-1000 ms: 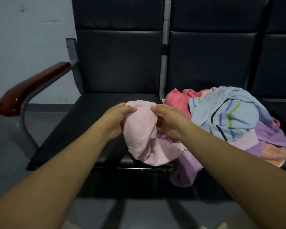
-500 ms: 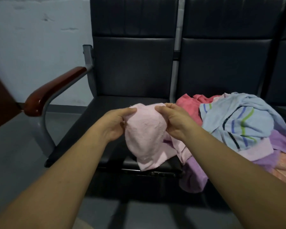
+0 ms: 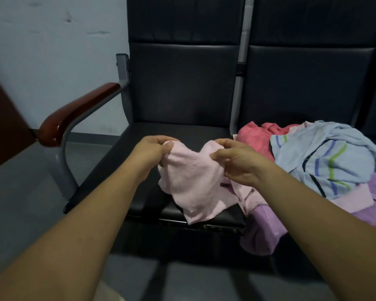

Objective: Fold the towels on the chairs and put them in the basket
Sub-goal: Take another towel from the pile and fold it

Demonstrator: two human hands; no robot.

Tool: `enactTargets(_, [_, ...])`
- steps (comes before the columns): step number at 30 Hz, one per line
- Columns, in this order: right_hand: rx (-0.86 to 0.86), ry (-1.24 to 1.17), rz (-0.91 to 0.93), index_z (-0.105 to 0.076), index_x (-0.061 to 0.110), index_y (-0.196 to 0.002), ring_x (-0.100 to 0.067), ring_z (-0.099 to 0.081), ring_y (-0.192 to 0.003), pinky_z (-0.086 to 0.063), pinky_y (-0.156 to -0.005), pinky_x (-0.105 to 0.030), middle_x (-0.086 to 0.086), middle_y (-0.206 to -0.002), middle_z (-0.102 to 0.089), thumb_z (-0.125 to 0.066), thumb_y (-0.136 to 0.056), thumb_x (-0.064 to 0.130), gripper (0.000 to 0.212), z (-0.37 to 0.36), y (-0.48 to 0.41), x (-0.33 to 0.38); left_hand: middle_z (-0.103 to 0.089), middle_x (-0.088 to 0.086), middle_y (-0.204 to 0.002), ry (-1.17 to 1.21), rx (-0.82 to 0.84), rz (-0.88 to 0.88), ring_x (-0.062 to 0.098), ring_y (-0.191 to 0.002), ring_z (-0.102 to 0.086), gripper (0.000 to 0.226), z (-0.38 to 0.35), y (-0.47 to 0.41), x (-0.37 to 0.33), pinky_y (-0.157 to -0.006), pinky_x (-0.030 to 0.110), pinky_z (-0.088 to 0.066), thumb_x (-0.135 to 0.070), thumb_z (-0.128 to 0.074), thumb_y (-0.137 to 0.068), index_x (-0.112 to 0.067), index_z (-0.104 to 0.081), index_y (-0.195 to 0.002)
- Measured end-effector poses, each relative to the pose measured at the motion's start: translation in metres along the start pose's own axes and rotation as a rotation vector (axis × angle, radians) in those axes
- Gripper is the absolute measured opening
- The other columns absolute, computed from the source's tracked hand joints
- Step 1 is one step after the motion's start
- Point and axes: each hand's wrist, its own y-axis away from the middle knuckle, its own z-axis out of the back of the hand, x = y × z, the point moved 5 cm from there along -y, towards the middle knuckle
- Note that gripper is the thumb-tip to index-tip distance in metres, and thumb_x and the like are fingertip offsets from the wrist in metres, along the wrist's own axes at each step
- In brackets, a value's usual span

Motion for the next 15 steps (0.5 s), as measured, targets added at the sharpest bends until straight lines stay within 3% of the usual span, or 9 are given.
enactTargets(5, [-0.06,0.122,0.056,-0.061,0.006,-0.108,-0.02,-0.065,-0.078,-0.056,-0.067,-0.031,-0.009,-0.095,-0.065,-0.07,-0.082,-0.009,0.031,0.006,0.001,0.002,-0.071,0.0,-0.094,0.098,-0.141,-0.01,0.02,-0.086,-0.061,0.026,0.019,0.004,0.002,-0.063,0.03,-0.049,-0.004,-0.05,-0.1,-0.016,-0.072,-0.093])
enactTargets(10, [0.063,0.192,-0.037,-0.06,0.005,-0.122,-0.028,-0.066,-0.095,-0.055,-0.091,-0.039,-0.021,-0.113,-0.063,-0.067,-0.081,-0.016,0.046,0.007,0.007,-0.003,-0.068,-0.003,-0.099,0.012,-0.29,0.007,0.022,-0.098,-0.062,0.037,0.027,0.01,0.001,-0.074,0.034,-0.054,0.003,-0.044,-0.096,-0.019,-0.071,-0.087])
enactTargets(13, [-0.001,0.341,0.049,-0.064,0.0,-0.107,-0.022,-0.067,-0.088,-0.06,-0.08,-0.028,-0.018,-0.104,-0.065,-0.068,-0.08,-0.018,0.033,0.007,0.011,0.002,-0.072,-0.007,-0.104,-0.143,-0.104,-0.029,0.015,-0.104,-0.063,0.03,0.012,0.016,-0.004,-0.089,0.034,-0.054,-0.006,-0.054,-0.092,-0.022,-0.078,-0.092])
enactTargets(15, [-0.001,0.291,0.103,-0.065,-0.002,-0.104,-0.019,-0.067,-0.082,-0.06,-0.074,-0.025,-0.014,-0.094,-0.066,-0.069,-0.08,-0.016,0.027,0.001,0.011,0.005,-0.07,-0.014,-0.113,-0.334,0.183,-0.062,0.005,-0.107,-0.06,0.021,-0.013,0.028,-0.006,-0.091,0.028,-0.05,-0.036,-0.067,-0.092,-0.032,-0.074,-0.111])
